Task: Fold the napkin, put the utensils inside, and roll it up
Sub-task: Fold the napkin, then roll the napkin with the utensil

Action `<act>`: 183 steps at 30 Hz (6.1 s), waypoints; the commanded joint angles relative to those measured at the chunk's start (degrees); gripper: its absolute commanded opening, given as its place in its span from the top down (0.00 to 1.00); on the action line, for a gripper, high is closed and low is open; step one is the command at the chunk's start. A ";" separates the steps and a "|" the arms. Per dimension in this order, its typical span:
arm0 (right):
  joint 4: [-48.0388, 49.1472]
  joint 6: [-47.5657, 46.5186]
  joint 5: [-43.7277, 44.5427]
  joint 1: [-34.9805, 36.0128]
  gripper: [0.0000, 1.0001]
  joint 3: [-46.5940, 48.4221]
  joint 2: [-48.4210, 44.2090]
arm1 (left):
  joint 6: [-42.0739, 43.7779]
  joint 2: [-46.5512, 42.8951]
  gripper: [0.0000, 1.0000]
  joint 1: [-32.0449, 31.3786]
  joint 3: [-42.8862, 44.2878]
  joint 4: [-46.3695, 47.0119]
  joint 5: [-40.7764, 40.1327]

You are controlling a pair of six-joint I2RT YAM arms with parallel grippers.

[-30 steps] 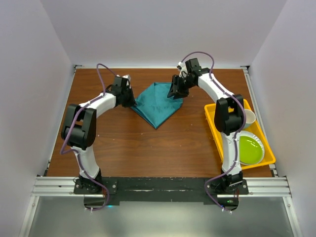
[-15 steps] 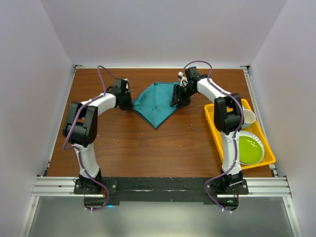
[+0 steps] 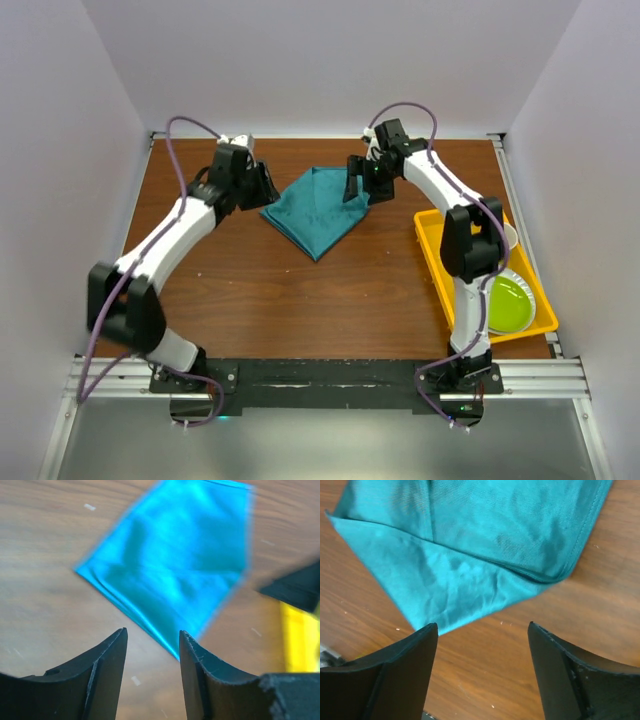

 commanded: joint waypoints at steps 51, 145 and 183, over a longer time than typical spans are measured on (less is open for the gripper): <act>4.77 -27.12 23.40 30.45 0.34 12.88 12.39 | -11.15 -44.84 0.66 -1.95 -8.85 -26.67 -7.21; 10.31 -19.39 2.83 24.74 0.78 -1.36 8.09 | -23.11 18.52 1.00 6.84 -8.42 4.72 6.50; 29.91 -24.40 33.07 34.58 0.66 -14.19 5.53 | -18.09 24.67 1.00 6.75 2.48 -10.58 7.64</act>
